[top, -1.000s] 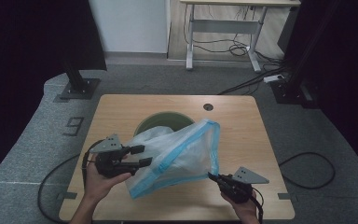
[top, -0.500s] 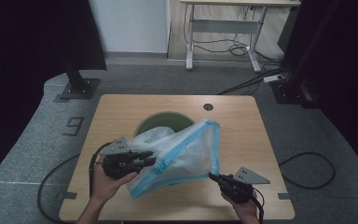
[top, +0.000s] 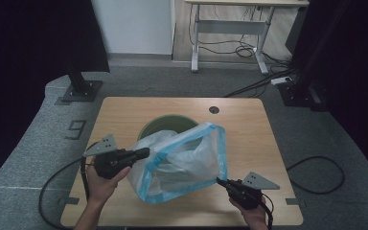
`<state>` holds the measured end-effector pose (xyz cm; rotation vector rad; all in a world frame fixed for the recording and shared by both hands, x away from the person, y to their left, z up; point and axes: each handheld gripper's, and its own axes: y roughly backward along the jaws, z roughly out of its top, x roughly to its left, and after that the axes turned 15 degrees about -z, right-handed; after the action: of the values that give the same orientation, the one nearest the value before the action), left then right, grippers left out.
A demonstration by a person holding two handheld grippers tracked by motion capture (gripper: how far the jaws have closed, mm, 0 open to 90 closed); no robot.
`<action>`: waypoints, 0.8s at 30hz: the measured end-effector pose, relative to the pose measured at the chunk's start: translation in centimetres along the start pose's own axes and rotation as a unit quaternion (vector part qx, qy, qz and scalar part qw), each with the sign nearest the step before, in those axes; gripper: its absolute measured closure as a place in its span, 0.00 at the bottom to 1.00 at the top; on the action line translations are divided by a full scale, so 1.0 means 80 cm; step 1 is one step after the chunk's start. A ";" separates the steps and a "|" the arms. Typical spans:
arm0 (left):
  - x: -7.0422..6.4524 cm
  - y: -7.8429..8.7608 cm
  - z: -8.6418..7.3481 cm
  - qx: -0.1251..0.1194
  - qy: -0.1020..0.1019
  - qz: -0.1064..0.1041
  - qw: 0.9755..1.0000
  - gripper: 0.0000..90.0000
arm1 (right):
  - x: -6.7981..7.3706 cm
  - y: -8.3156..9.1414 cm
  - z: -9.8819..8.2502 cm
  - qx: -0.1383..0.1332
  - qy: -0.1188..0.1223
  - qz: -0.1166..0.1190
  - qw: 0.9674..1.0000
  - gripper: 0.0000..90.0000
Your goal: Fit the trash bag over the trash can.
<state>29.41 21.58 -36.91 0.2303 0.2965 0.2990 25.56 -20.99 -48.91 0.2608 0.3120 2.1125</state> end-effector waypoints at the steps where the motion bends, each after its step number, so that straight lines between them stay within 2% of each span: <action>1: 0.002 0.002 0.000 -0.003 0.002 0.005 1.000 1.00 | 0.000 0.000 0.000 0.001 0.000 0.000 1.000 0.98; 5: 0.013 0.014 -0.002 -0.010 0.009 0.024 1.000 1.00 | -0.001 -0.002 -0.003 0.003 0.000 0.000 1.000 0.98; 10: 0.023 0.025 -0.004 -0.020 0.016 0.039 0.999 1.00 | -0.004 -0.005 -0.008 0.011 -0.002 -0.003 1.000 0.98; 14: 0.029 0.030 -0.007 -0.024 0.025 0.039 0.999 1.00 | -0.003 -0.009 -0.013 0.013 -0.002 -0.005 1.000 0.98; 19: 0.030 0.033 -0.009 -0.023 0.027 0.041 0.999 1.00 | -0.003 -0.012 -0.018 0.017 -0.001 -0.006 1.000 0.96; 21: 0.030 0.034 -0.010 -0.022 0.027 0.041 0.999 1.00 | -0.003 -0.011 -0.018 0.013 -0.003 -0.001 1.000 0.90; 23: 0.030 0.035 -0.011 -0.023 0.027 0.041 0.999 1.00 | -0.003 -0.004 -0.016 -0.005 -0.010 -0.007 1.000 0.72; 24: 0.030 0.036 -0.011 -0.024 0.027 0.041 0.998 1.00 | -0.003 -0.001 -0.014 -0.007 -0.014 -0.007 1.000 0.66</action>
<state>30.59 25.19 -37.60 0.1873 0.3337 0.3940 25.41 -21.29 -50.01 0.2784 0.2813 2.0938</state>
